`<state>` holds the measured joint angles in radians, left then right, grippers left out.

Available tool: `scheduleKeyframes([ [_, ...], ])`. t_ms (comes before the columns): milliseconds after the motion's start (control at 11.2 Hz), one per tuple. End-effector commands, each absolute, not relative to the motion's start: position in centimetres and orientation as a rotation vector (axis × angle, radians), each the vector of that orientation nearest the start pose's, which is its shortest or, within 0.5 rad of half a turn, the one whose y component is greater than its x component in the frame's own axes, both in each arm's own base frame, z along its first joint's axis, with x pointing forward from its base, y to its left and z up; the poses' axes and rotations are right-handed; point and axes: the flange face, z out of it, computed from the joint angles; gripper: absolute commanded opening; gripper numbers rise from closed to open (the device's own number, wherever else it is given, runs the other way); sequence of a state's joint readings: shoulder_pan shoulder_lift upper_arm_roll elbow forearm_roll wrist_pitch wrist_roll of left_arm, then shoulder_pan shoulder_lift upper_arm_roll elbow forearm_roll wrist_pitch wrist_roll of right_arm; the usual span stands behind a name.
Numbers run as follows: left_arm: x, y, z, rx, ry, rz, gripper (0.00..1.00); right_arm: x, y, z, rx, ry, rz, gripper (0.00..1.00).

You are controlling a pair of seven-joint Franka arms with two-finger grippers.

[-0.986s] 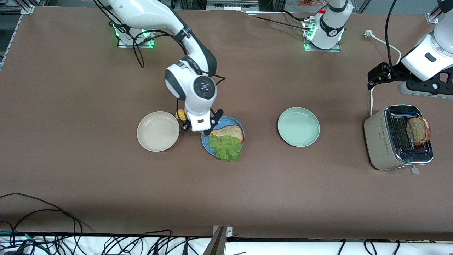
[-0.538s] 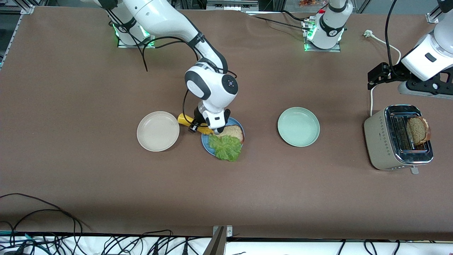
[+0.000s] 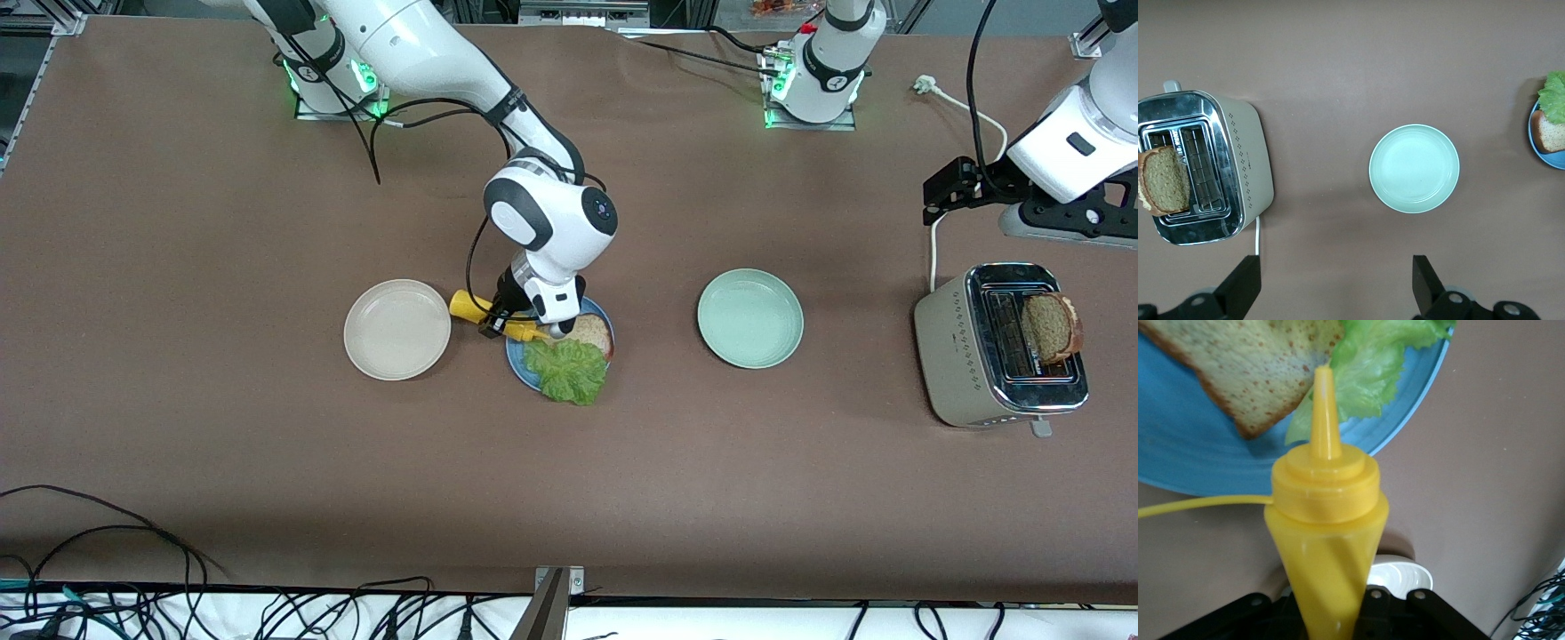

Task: Make sandwich in blue plate with both arms
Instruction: 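Tilt the mustard bottle over the bread with the right gripper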

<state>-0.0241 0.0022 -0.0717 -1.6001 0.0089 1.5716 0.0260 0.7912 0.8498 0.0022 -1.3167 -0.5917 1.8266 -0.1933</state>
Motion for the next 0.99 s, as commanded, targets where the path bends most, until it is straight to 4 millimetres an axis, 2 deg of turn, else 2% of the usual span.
scheduleKeyframes([
  [0,55.2,-5.3,61.5,-3.113,0.22,0.035,1.0,53.7,47.8,20.3,1.998,1.457,-0.193,0.0],
  [359,55.2,-5.3,61.5,-3.115,0.22,0.035,1.0,54.8,46.7,20.1,1.886,1.521,-0.148,0.0],
  [628,55.3,-5.2,61.4,-3.113,0.22,0.037,1.0,55.7,46.0,21.8,1.829,1.61,-0.175,0.0],
  [807,55.2,-5.4,61.5,-3.112,0.223,0.035,1.0,57.5,44.5,25.2,1.833,1.652,-0.168,0.0],
  [897,55.2,-5.4,61.5,-3.112,0.223,0.035,1.0,58.5,43.0,28.1,1.868,1.692,-0.178,0.0],
])
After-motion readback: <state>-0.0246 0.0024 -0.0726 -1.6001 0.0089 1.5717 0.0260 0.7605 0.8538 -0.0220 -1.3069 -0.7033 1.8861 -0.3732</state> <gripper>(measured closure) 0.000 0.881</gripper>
